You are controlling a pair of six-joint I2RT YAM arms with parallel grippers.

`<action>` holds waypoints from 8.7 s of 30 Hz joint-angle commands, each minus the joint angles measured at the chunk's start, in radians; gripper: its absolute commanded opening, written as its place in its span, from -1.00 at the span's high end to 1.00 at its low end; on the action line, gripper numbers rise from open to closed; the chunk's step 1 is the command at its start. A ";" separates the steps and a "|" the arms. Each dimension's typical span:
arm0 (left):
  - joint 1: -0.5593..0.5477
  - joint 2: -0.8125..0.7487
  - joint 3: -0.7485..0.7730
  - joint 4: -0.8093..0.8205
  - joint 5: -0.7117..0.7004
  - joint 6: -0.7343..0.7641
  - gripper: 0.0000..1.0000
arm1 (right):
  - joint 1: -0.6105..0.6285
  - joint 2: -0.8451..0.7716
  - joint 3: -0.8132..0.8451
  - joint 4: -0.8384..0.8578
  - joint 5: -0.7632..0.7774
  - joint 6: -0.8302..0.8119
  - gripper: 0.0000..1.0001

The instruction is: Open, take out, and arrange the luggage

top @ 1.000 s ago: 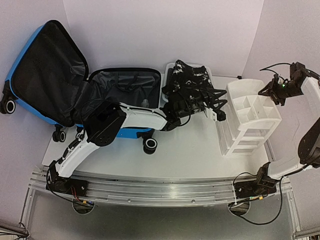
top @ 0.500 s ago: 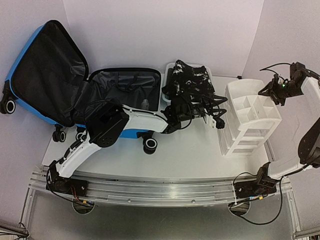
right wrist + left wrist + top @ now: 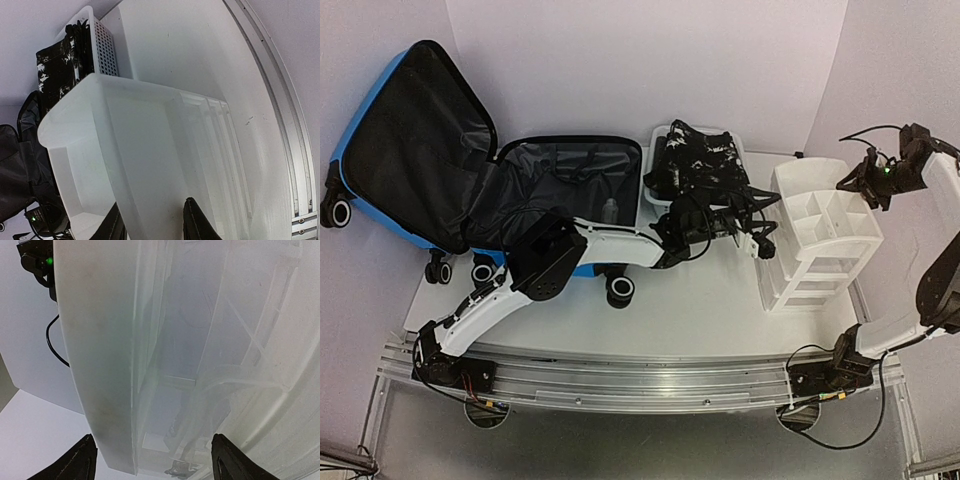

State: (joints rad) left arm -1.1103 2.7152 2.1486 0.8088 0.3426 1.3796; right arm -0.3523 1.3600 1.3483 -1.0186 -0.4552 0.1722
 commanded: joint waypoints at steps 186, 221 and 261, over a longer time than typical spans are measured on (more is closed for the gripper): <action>-0.002 -0.115 0.010 -0.353 0.128 -2.745 0.13 | 0.011 0.194 0.105 -0.083 0.131 -0.049 0.49; 0.017 -0.156 -0.062 -0.240 0.175 -2.687 0.39 | 0.011 0.174 0.104 -0.088 0.142 -0.052 0.50; -0.012 -0.168 -0.210 0.140 -0.053 -0.528 -0.56 | 0.011 0.203 0.182 -0.103 0.061 -0.066 0.46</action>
State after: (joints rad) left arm -1.1275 2.5185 1.8984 0.8587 0.3232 0.5975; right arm -0.3378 1.5372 1.5150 -1.1015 -0.3969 0.1086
